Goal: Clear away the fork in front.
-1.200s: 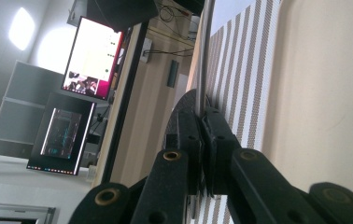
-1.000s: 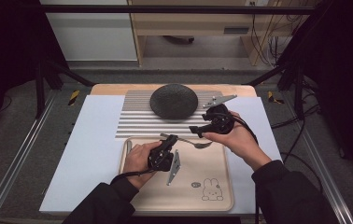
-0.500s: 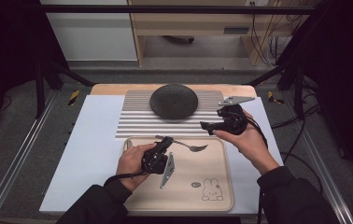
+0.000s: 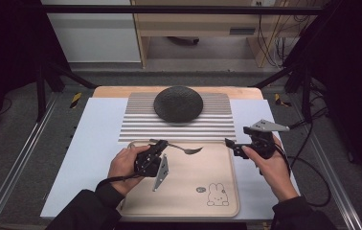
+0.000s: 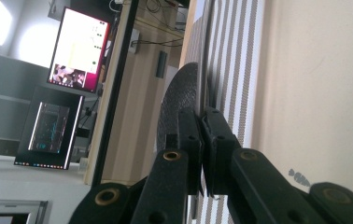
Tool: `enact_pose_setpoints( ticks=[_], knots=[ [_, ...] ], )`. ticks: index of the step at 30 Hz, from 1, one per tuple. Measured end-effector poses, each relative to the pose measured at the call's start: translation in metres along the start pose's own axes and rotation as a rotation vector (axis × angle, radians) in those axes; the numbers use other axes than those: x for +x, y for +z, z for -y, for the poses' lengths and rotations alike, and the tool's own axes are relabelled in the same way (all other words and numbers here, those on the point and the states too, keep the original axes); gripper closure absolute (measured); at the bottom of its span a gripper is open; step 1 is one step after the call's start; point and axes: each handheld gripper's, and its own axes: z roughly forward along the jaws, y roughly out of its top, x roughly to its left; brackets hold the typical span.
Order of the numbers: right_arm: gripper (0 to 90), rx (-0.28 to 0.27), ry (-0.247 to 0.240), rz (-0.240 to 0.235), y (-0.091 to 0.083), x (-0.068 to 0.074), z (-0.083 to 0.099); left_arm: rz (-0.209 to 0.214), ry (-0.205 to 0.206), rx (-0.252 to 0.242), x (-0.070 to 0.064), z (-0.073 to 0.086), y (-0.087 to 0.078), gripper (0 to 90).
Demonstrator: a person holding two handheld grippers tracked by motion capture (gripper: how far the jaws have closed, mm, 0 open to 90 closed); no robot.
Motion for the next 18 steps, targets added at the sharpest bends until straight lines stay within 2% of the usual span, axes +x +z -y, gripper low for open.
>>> enact_pose_setpoints(
  ticks=[5,8,18],
  knots=[
    [13.0,-0.014,0.037,-0.012,-0.006,-0.006,0.024,0.012,-0.002,0.01,0.003,0.004,0.001,87.3],
    [13.4,-0.029,0.031,0.003,-0.011,-0.01,0.033,0.017,0.002,0.012,0.005,0.005,0.001,87.3],
    [16.1,-0.071,0.069,0.048,-0.027,-0.019,0.056,0.04,0.023,0.022,0.01,0.006,0.004,87.3]
  ],
)
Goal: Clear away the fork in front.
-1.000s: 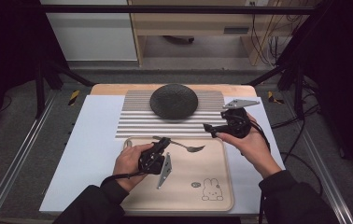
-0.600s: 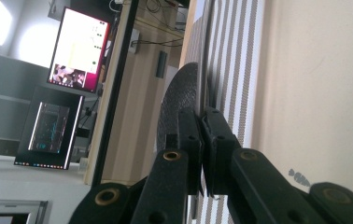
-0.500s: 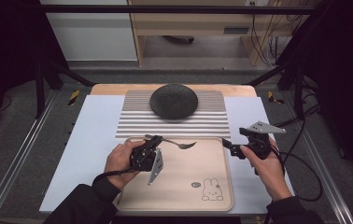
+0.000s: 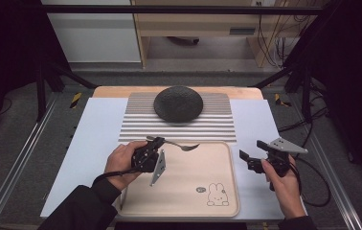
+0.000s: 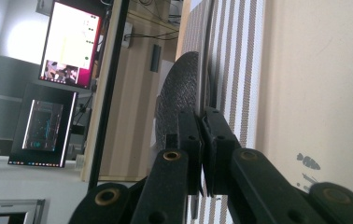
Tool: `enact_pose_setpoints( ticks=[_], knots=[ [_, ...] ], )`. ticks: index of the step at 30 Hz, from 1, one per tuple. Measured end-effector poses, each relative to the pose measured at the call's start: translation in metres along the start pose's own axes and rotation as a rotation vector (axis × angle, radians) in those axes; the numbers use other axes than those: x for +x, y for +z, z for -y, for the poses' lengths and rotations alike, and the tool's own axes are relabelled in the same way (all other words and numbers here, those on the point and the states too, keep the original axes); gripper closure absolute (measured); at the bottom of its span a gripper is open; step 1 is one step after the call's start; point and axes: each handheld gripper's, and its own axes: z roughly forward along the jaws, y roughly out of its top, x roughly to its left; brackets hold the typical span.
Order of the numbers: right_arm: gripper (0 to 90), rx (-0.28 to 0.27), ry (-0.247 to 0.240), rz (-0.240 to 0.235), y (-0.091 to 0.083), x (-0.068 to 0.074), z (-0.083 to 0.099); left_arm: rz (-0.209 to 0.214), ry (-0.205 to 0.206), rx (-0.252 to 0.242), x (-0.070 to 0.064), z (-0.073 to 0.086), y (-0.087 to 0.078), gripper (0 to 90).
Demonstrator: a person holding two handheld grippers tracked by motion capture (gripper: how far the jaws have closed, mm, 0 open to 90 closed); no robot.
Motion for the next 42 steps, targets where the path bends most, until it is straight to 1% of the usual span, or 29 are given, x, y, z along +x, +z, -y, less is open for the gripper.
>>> enact_pose_setpoints(
  ticks=[6,8,9,10,11,14,15,17,19,22,24,28,29,31,34,37,39,42],
  knots=[
    [16.2,-0.015,-0.008,0.025,-0.003,-0.001,0.016,0.007,0.009,0.002,0.003,0.0,0.001,87.2],
    [16.2,-0.025,-0.016,0.035,-0.004,-0.001,0.02,0.014,0.012,0.004,0.003,0.001,0.001,87.3],
    [16.1,-0.031,-0.025,0.041,-0.005,-0.001,0.022,0.017,0.012,0.003,0.003,0.001,0.002,87.3],
    [16.0,-0.037,-0.037,0.05,-0.005,-0.001,0.023,0.021,0.022,0.01,0.004,0.002,0.002,87.2],
    [15.7,-0.045,-0.046,0.055,-0.006,0.0,0.025,0.023,0.02,0.006,0.004,0.002,0.002,87.2],
    [15.0,-0.072,-0.071,0.07,-0.009,0.0,0.032,0.039,0.031,0.019,0.007,0.003,0.003,87.3],
    [14.8,-0.074,-0.071,0.074,-0.009,0.0,0.034,0.04,0.033,0.019,0.008,0.004,0.005,87.2],
    [14.7,-0.08,-0.072,0.079,-0.01,0.001,0.038,0.06,0.031,0.03,0.011,0.006,0.007,87.2],
    [14.7,-0.084,-0.086,0.092,-0.011,0.002,0.041,0.072,0.041,0.043,0.013,0.009,0.009,87.3],
    [14.2,-0.087,-0.103,0.095,-0.011,0.004,0.044,0.116,0.026,0.05,0.017,0.014,0.014,87.2],
    [14.1,-0.099,-0.1,0.088,-0.012,0.005,0.045,0.131,0.028,0.06,0.018,0.017,0.018,87.2],
    [14.1,-0.106,-0.104,0.083,-0.011,0.005,0.046,0.169,0.031,0.076,0.02,0.02,0.027,87.2],
    [13.9,-0.104,-0.108,0.082,-0.011,0.005,0.047,0.171,0.036,0.08,0.02,0.021,0.029,87.2],
    [13.8,-0.104,-0.108,0.08,-0.01,0.005,0.047,0.182,0.032,0.087,0.02,0.022,0.034,87.3],
    [13.7,-0.1,-0.126,0.078,-0.008,0.006,0.046,0.2,0.034,0.089,0.019,0.024,0.039,87.3],
    [13.5,-0.098,-0.132,0.074,-0.007,0.008,0.046,0.223,0.034,0.089,0.019,0.024,0.042,87.2],
    [13.4,-0.099,-0.131,0.073,-0.007,0.008,0.046,0.23,0.041,0.091,0.019,0.023,0.042,87.3],
    [13.4,-0.1,-0.128,0.072,-0.008,0.007,0.047,0.243,0.039,0.085,0.018,0.022,0.042,87.3]
  ],
)
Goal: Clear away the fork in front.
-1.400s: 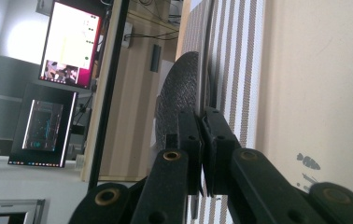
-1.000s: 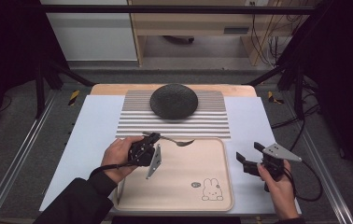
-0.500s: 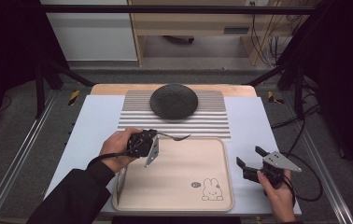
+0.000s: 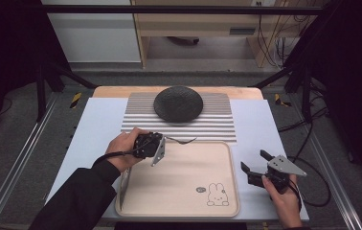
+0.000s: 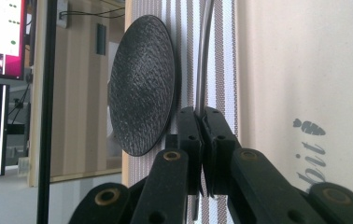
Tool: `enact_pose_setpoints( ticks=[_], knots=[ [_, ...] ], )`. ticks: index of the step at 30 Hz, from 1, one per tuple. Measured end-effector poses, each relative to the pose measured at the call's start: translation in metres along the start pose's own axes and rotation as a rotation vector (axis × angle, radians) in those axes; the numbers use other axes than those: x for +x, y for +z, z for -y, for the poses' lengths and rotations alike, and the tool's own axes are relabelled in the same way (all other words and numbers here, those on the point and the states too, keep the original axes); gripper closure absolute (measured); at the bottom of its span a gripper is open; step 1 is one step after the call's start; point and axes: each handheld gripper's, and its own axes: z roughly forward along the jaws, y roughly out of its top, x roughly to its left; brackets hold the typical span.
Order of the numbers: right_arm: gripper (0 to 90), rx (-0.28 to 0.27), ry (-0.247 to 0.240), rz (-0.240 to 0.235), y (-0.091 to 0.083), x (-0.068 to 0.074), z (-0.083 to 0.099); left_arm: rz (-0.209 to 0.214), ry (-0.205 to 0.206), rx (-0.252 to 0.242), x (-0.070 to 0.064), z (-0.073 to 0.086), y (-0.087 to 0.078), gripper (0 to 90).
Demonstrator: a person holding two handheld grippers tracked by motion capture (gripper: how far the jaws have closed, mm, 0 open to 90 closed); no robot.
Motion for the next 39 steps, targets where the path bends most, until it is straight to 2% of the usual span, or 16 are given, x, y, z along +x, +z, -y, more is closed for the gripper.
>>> enact_pose_setpoints(
  ticks=[5,17,21,39],
  knots=[
    [13.0,0.001,0.004,-0.001,0.0,0.0,0.0,0.017,0.02,-0.002,-0.003,-0.002,0.001,87.3],
    [12.8,0.003,0.007,-0.008,0.0,0.001,0.001,0.055,0.038,0.003,-0.008,-0.002,0.002,87.3],
    [12.8,0.004,0.005,-0.011,0.001,0.002,0.001,0.069,0.059,0.014,-0.012,0.0,0.001,87.2],
    [12.8,0.01,0.006,-0.018,0.002,0.002,0.002,0.129,0.087,0.023,-0.024,0.004,0.005,87.2]
  ],
)
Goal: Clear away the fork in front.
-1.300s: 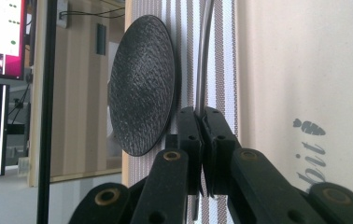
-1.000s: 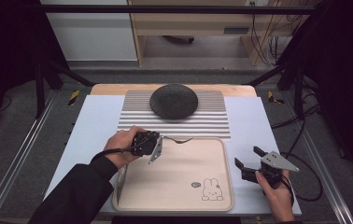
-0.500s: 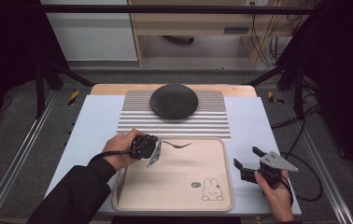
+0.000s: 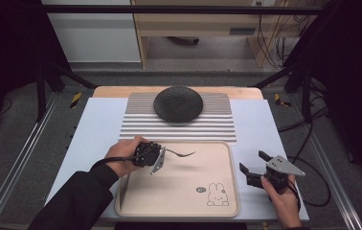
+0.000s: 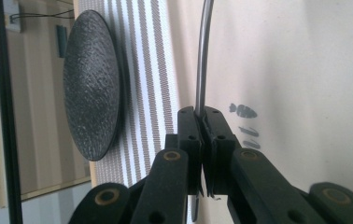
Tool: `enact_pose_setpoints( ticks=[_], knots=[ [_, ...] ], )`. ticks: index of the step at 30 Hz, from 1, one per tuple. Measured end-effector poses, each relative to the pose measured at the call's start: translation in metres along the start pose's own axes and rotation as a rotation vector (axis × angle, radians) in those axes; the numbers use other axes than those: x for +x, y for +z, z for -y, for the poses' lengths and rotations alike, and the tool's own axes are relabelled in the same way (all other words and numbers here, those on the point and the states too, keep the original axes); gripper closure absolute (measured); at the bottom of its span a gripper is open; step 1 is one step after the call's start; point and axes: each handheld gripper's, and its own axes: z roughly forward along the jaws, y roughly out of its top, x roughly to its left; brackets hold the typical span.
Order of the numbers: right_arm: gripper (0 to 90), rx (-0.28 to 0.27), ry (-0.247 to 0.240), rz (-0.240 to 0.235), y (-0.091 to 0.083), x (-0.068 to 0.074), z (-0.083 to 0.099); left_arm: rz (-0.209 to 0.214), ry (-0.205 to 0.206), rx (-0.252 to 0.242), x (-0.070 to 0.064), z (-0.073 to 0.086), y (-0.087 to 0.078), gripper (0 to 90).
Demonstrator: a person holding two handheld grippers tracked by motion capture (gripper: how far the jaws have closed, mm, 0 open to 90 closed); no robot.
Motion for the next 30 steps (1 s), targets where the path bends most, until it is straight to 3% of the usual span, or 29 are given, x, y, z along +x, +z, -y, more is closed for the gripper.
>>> enact_pose_setpoints(
  ticks=[15,30],
  knots=[
    [12.8,0.005,0.001,-0.004,0.0,0.0,0.001,0.086,0.025,0.02,-0.002,0.003,0.005,87.2],
    [12.8,0.015,0.006,-0.012,0.002,0.001,0.002,0.128,0.027,0.054,-0.001,0.013,0.01,87.2]
  ],
)
